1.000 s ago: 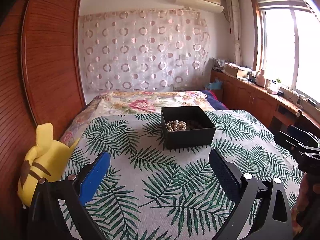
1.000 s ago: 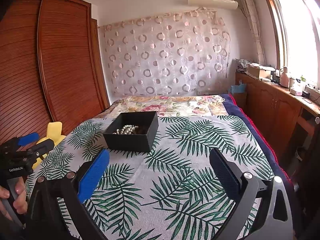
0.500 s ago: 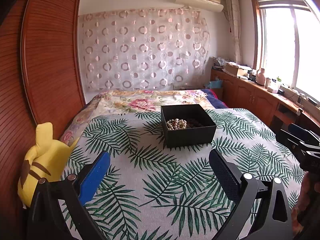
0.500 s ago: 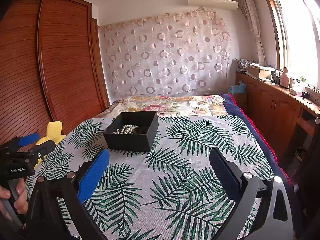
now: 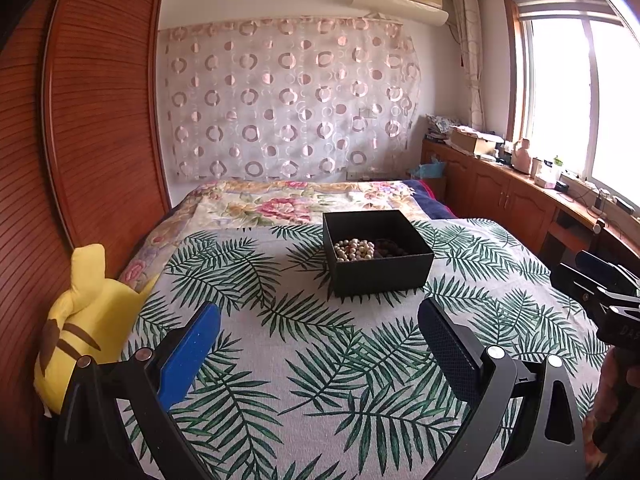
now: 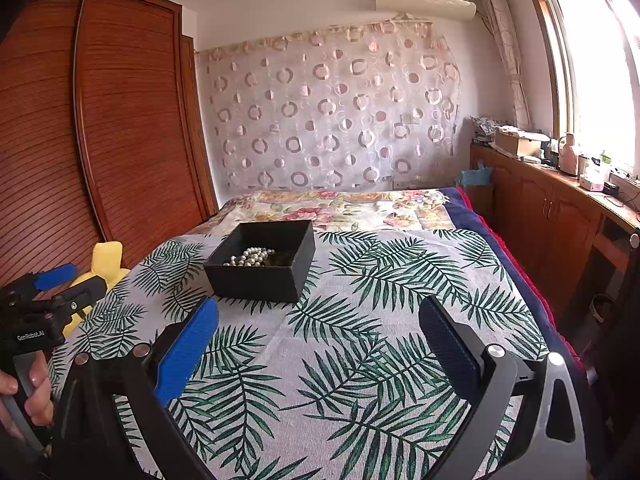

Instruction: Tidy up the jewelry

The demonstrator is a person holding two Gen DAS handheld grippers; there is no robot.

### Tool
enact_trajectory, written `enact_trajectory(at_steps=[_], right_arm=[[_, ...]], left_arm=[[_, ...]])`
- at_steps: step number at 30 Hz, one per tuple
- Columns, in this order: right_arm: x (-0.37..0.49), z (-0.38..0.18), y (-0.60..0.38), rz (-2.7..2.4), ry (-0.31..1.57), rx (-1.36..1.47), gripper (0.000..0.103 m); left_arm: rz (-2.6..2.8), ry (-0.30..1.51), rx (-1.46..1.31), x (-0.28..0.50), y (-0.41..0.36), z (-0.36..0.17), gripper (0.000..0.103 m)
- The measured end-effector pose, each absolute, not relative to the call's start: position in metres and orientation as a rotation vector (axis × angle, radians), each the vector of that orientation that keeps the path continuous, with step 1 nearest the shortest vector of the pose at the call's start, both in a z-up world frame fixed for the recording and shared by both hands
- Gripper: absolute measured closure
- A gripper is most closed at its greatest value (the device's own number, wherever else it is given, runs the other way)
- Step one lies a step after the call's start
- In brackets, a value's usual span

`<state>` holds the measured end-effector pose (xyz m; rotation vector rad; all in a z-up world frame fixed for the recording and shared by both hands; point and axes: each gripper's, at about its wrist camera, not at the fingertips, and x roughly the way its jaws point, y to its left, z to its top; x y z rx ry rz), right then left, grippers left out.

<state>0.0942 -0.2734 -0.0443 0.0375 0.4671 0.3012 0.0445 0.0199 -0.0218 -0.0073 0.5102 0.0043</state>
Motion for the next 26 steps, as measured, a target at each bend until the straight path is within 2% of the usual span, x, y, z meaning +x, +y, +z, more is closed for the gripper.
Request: enact_trajectory(at_steps=[26], right_arm=[[0.0948, -0.0451, -0.273, 0.302, 0.466, 0.037, 0.002]], left_arm=[[-0.004, 0.508, -0.009, 0.0441, 0.0167, -0.0199, 0.007]])
